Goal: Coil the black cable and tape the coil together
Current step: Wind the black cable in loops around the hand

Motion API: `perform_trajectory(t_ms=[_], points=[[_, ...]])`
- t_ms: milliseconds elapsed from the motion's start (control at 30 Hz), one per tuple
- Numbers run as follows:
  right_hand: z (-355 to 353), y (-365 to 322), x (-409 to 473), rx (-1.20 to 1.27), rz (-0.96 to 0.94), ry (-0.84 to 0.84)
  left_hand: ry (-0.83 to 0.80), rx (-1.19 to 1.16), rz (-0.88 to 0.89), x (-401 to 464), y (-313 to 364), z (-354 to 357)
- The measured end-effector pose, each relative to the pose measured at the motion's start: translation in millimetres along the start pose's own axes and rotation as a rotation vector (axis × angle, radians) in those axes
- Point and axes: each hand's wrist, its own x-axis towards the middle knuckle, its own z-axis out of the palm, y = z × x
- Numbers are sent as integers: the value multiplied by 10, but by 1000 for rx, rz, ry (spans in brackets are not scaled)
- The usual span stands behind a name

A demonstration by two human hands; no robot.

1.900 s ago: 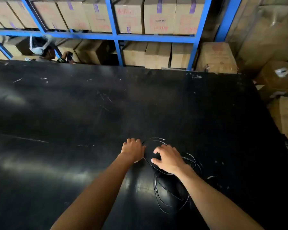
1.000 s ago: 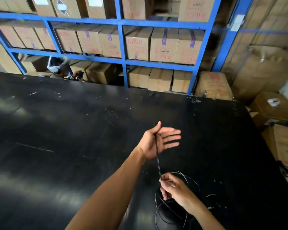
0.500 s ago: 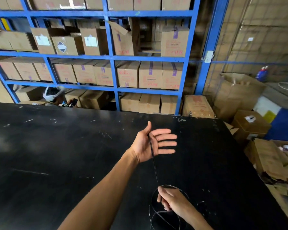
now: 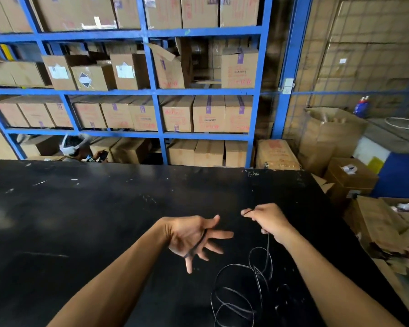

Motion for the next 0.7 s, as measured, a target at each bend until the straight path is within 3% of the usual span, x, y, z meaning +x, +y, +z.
perform_trajectory(t_ms=[133,367,467,567,700], points=[[-90,-261,-176,-111,-117,-17,165,-311,237,-20,-77,-159],[347,141,-898,501,-200,-378,204,-787,840,-223,143,-381],[646,294,-1104,466,-188,-527,157,-785,1020,-326,307,-353],[795,331,-1076,300,-130,-507,-7,-667,1003,-405,400,-224],[601,196,-727,50,-75,-172,-273,-498,796,-507,330,-43]])
